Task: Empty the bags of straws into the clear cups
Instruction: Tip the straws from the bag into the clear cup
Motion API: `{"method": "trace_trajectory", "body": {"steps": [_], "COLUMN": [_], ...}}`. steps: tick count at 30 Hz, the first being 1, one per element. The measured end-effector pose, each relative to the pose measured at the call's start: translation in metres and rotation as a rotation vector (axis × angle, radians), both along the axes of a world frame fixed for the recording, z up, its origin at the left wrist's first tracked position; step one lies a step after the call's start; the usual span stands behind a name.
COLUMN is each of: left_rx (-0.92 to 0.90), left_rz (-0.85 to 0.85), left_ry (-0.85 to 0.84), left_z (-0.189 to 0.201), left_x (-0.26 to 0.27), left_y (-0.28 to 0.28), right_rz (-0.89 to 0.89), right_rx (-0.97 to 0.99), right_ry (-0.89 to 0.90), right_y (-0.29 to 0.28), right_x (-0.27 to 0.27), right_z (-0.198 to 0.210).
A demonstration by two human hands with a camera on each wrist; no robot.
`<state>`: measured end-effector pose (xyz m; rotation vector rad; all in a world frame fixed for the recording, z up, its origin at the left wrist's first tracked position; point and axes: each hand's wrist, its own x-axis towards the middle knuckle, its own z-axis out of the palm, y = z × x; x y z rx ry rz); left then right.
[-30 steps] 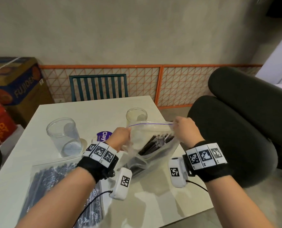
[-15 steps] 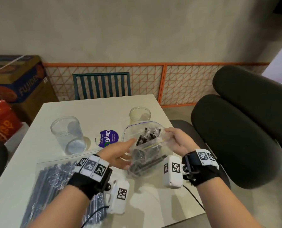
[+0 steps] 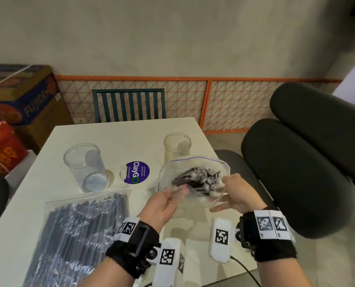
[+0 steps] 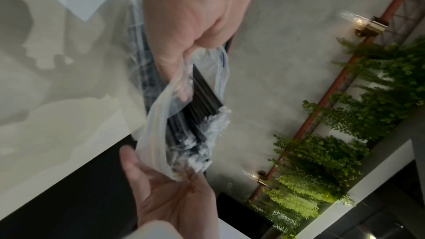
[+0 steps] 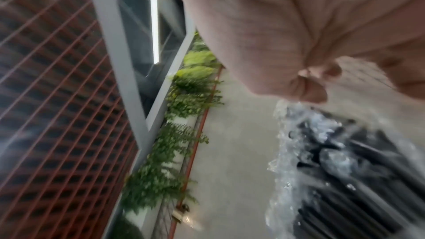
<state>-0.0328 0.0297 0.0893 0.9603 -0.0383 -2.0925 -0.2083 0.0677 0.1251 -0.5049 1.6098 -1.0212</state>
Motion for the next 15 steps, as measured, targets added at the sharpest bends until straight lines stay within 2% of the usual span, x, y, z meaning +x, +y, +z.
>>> {"method": "trace_trajectory", "body": {"steps": [4,6,8,11,13,15], "left_rx": [0.067,0.075,0.017,-0.174,-0.269,-0.276], "left_rz": [0.069,0.058,-0.008,-0.131,-0.287,-0.387], "left_ry": [-0.028,-0.065,-0.169,-0.386,-0.477,-0.546], "left_z": [-0.001,0.003,0.006,0.008,0.015,0.016], "left_x": [0.003,0.006,0.009,0.015,0.016,0.017], "left_y": [-0.001,-0.002,-0.004,-0.009,-0.011,-0.013], "right_rz": [-0.384,-0.418,-0.369,-0.137,0.024,0.081], "right_rx": [-0.226,-0.235,-0.173,-0.170,-0.134,-0.067], "right_ry": [-0.631,-0.747,-0.728,-0.710,-0.529,-0.234], "right_y": [-0.004,-0.005,-0.004,0.004,0.004,0.001], "right_x": [0.009,0.017,0.024,0.037,0.039,0.037], "right_z": [-0.012,-0.015,-0.016,-0.001,0.002,-0.004]}}
